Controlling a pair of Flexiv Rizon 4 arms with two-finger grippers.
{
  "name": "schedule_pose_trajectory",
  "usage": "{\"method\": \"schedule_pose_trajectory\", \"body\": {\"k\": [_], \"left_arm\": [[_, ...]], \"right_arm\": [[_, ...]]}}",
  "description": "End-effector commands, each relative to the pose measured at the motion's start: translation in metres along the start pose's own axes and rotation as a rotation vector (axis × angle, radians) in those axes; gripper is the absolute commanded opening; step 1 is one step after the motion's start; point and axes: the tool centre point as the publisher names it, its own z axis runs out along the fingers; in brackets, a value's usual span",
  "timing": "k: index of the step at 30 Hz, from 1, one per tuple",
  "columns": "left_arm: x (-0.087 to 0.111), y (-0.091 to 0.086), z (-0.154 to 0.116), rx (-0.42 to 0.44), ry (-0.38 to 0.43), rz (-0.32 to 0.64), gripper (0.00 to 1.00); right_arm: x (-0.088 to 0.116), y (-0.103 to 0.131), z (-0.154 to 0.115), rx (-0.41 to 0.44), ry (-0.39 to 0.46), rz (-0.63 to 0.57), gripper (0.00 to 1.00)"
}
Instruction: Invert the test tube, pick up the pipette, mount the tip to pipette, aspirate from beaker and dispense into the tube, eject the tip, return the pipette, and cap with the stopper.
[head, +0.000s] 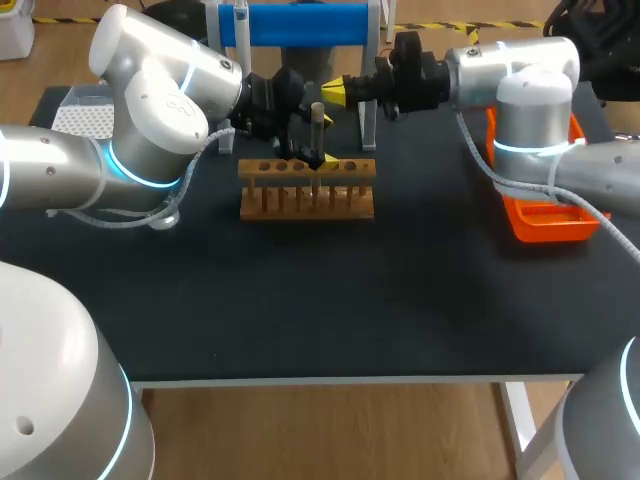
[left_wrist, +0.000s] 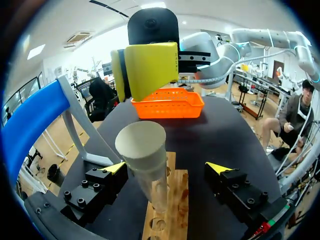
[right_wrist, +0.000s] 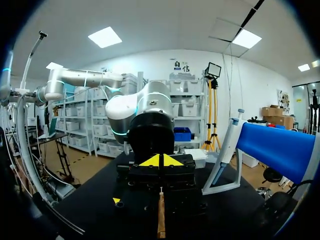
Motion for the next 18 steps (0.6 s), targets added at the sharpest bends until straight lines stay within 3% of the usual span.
{"method": "schedule_pose_trajectory", "body": {"k": [1, 18], "left_arm": [[-0.0006, 0.0000, -0.0003, -0.001, 0.003, 0.000, 1.00], [-0.0006, 0.0000, -0.0003, -0.001, 0.003, 0.000, 1.00]], "right_arm": [[-0.0010, -0.0020, 0.0027, 0.001, 0.015, 0.004, 0.00], [0.0051, -0.0044, 0.0106, -0.002, 0.032, 0.008, 0.00]]}}
